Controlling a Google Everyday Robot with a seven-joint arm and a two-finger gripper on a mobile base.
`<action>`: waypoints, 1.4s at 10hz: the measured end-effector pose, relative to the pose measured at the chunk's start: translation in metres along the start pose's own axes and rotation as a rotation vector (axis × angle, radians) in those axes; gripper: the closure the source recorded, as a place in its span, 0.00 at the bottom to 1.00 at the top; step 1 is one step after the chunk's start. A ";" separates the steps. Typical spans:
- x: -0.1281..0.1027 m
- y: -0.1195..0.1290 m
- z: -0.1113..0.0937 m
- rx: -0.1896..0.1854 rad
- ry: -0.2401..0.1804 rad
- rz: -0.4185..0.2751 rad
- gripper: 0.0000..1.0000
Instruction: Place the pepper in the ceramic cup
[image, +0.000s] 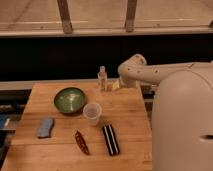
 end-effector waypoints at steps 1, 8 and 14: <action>0.000 0.000 0.000 0.000 0.000 0.000 0.20; 0.006 0.006 -0.003 -0.006 0.000 -0.036 0.20; 0.070 0.076 -0.060 -0.036 -0.066 -0.270 0.20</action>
